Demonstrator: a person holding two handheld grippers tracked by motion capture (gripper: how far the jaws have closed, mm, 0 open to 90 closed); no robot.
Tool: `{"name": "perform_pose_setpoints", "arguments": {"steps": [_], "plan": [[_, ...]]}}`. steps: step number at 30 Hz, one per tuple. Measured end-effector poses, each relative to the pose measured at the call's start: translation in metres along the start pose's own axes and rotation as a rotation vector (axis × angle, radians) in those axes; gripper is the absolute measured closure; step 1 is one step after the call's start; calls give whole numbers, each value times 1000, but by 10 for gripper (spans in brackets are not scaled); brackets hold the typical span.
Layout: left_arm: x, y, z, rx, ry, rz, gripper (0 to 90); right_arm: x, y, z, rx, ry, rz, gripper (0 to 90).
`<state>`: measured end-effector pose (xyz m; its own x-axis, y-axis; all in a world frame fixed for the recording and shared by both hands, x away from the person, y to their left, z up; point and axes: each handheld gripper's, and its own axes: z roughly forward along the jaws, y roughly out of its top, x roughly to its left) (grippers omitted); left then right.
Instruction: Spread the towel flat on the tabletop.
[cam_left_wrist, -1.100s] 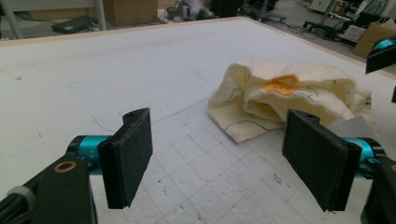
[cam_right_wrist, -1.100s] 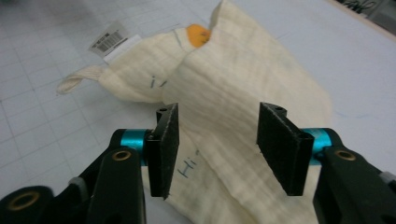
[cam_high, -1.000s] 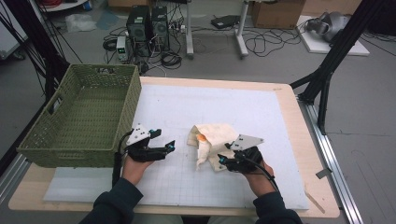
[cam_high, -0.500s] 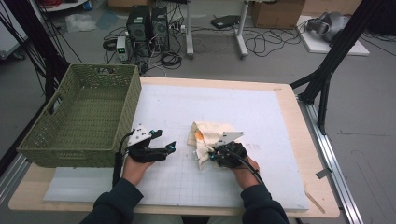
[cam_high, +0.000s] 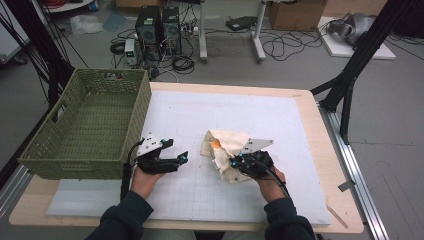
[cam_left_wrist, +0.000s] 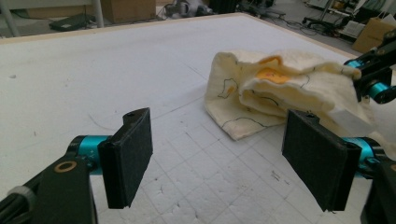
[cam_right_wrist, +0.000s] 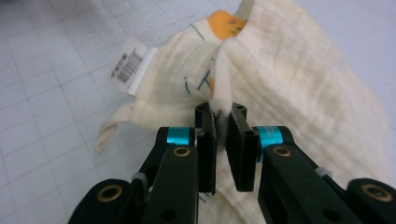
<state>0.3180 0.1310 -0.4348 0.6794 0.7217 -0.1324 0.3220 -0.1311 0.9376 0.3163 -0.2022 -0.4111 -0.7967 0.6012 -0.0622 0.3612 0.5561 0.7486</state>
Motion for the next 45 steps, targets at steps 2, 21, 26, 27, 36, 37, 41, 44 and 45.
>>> {"name": "perform_pose_setpoints", "arguments": {"steps": [2,21,26,27,36,37,41,44,45], "plan": [[0,0,0,3,1,3,249,-5,0,-6,-9,-5,18,828],[-1,-1,3,24,-16,3,290,-121,-33,-26,99,-394,415,806],[1,-1,2,22,-20,2,298,-129,-42,-24,126,-422,461,704],[1,-1,2,21,-20,-1,299,-127,-42,-26,119,-421,453,670],[-3,-1,4,23,-50,18,314,-97,-53,-62,11,-392,321,551],[-4,-1,5,25,-56,19,322,-93,-54,-65,10,-385,318,549],[-9,3,9,35,-97,45,335,-78,-59,-72,-27,-348,278,535],[-13,9,15,26,-107,42,332,-68,-63,-75,-60,-324,260,529],[-14,12,17,24,-113,47,331,-65,-64,-75,-71,-318,256,529]]}}
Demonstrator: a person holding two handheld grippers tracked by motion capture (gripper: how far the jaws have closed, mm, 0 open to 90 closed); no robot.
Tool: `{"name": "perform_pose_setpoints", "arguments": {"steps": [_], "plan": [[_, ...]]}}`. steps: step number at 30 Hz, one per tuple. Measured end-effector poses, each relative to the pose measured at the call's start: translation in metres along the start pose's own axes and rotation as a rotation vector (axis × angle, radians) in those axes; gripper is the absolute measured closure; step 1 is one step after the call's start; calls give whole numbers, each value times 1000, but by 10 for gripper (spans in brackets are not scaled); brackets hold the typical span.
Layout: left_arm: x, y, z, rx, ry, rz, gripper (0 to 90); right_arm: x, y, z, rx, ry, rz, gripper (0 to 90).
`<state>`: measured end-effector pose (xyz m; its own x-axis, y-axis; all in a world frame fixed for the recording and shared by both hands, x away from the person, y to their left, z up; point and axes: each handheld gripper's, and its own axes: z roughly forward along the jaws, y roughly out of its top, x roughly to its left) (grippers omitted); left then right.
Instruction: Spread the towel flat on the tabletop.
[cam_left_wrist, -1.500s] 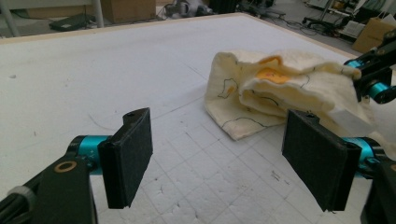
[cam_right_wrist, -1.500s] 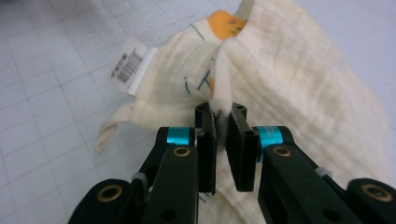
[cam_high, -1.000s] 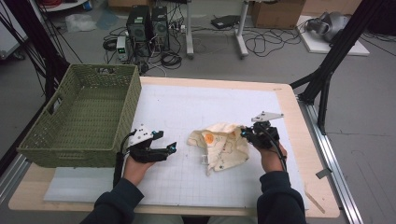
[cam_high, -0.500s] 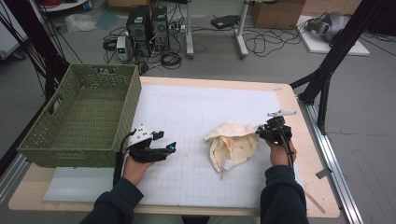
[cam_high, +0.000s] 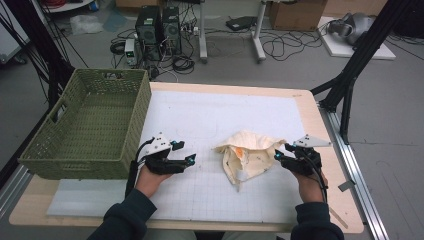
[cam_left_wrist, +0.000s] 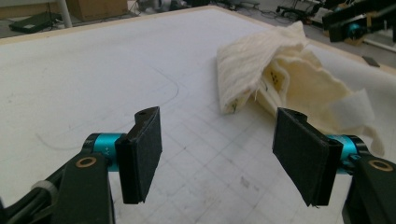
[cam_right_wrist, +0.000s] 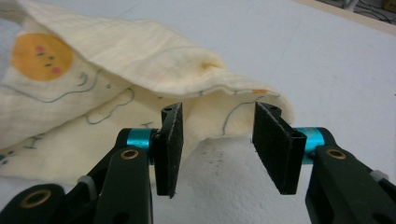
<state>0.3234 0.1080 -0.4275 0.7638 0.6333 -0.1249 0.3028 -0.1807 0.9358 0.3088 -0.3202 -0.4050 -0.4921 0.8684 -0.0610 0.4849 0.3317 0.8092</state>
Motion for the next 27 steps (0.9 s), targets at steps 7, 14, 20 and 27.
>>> {"name": "perform_pose_setpoints", "arguments": {"steps": [7,14,20,27], "plan": [[-8,14,26,57,-50,46,355,12,-2,-3,-19,53,-31,521],[-19,23,71,162,-60,93,441,23,0,2,-17,101,-65,516],[-12,30,83,151,-8,74,856,29,-3,13,33,174,-77,560],[16,42,70,114,88,-8,858,63,-4,44,129,350,-174,475]]}}
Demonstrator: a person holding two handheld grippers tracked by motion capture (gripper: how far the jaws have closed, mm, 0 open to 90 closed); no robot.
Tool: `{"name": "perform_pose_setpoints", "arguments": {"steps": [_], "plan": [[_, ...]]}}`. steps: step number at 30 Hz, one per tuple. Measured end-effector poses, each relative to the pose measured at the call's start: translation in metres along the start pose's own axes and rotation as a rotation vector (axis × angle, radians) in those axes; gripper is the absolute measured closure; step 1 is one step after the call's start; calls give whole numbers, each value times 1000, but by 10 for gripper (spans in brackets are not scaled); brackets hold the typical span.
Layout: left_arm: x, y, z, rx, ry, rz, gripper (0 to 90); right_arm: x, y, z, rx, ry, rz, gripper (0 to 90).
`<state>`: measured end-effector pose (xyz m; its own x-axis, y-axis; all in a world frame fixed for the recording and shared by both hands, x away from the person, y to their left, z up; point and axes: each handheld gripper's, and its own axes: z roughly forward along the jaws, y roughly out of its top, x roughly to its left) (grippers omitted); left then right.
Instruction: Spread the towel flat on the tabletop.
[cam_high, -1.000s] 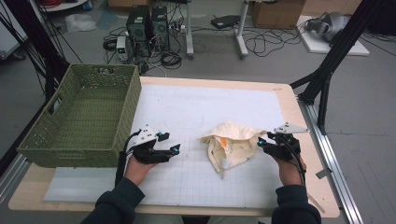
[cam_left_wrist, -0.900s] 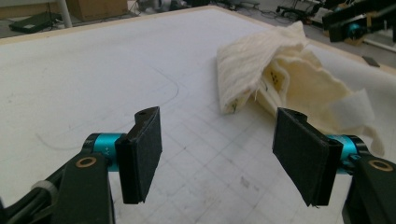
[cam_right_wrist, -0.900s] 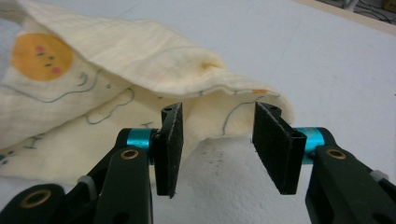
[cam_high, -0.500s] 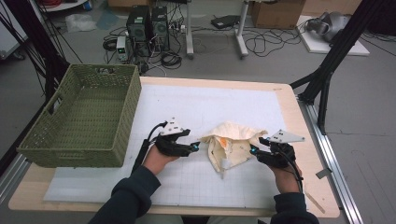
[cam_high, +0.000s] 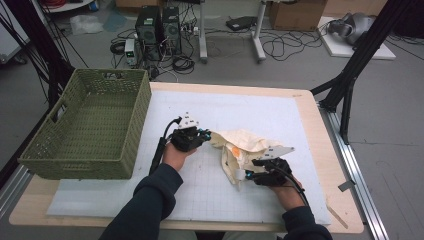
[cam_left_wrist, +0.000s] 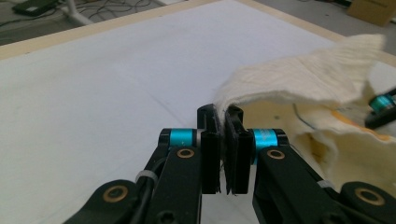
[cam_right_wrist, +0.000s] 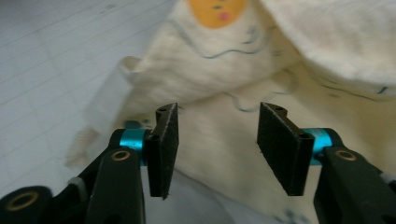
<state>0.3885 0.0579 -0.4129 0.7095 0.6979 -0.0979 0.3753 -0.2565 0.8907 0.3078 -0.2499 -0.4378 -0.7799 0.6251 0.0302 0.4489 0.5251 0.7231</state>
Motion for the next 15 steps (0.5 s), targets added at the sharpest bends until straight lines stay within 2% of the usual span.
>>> {"name": "perform_pose_setpoints", "arguments": {"steps": [3,4,6,7,9,15], "plan": [[13,-1,-6,-2,46,-40,858,6,3,10,34,31,-30,525],[17,-2,-8,-1,55,-48,858,8,4,10,32,27,-37,597],[22,-1,-12,-6,74,-59,858,8,3,9,36,66,-51,775],[24,0,-14,-1,83,-50,859,8,3,8,39,95,-57,864],[28,3,-19,-14,102,-51,858,11,2,6,51,116,-84,879],[41,12,-36,-41,154,-59,858,19,-5,-5,90,236,-141,881]]}}
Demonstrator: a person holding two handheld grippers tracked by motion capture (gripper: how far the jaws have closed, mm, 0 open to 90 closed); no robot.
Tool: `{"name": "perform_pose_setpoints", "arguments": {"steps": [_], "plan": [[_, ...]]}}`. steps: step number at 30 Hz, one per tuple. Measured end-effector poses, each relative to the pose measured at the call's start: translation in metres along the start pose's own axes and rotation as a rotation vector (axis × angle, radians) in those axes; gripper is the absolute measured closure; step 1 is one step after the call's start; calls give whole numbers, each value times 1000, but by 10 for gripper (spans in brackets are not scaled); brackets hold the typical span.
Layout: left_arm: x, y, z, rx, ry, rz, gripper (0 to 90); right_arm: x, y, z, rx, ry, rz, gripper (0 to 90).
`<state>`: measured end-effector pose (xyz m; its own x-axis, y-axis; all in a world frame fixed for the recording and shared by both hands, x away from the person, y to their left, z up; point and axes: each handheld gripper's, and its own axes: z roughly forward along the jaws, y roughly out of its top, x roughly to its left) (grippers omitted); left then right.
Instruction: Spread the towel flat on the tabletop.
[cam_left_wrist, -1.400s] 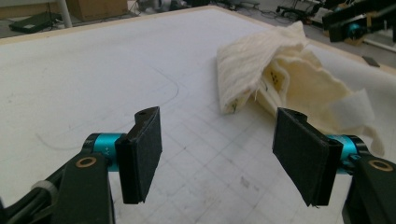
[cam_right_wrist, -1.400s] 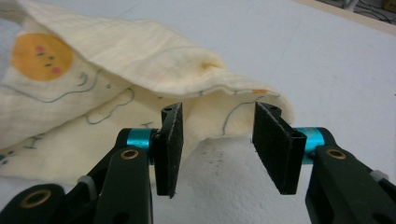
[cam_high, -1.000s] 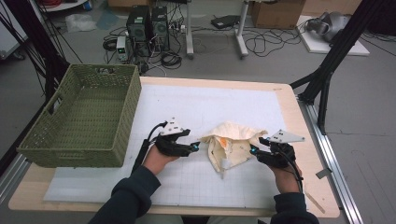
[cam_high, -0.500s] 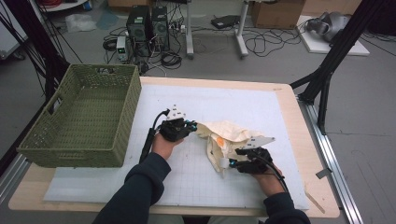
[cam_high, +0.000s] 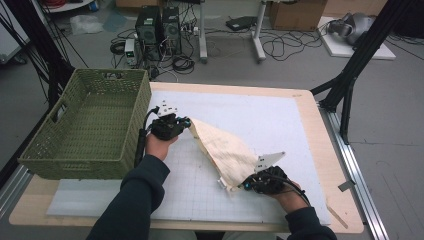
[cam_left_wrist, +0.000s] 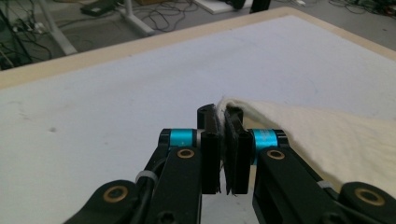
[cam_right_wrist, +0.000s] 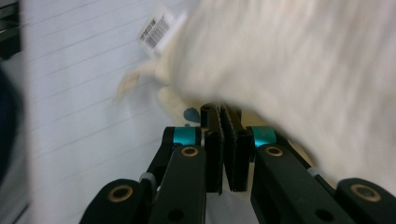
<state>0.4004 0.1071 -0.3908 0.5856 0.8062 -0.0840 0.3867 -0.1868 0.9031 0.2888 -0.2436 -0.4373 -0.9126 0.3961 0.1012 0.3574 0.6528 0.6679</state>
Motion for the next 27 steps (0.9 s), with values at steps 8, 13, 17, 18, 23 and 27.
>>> {"name": "perform_pose_setpoints", "arguments": {"steps": [8,13,17,18,23,27], "plan": [[3,1,-1,1,17,9,857,14,-7,-11,-3,67,-56,748],[-6,2,4,-15,-11,44,857,22,6,-24,-98,16,-97,638],[-9,1,6,-21,-20,48,857,28,17,-25,-157,-29,-130,580],[-10,1,6,-24,-22,49,857,28,18,-24,-169,-45,-138,561],[-10,1,7,-20,-33,53,855,22,25,-23,-222,-196,-108,519],[-13,-1,10,-4,-44,58,855,10,27,-19,-220,-304,-70,485]]}}
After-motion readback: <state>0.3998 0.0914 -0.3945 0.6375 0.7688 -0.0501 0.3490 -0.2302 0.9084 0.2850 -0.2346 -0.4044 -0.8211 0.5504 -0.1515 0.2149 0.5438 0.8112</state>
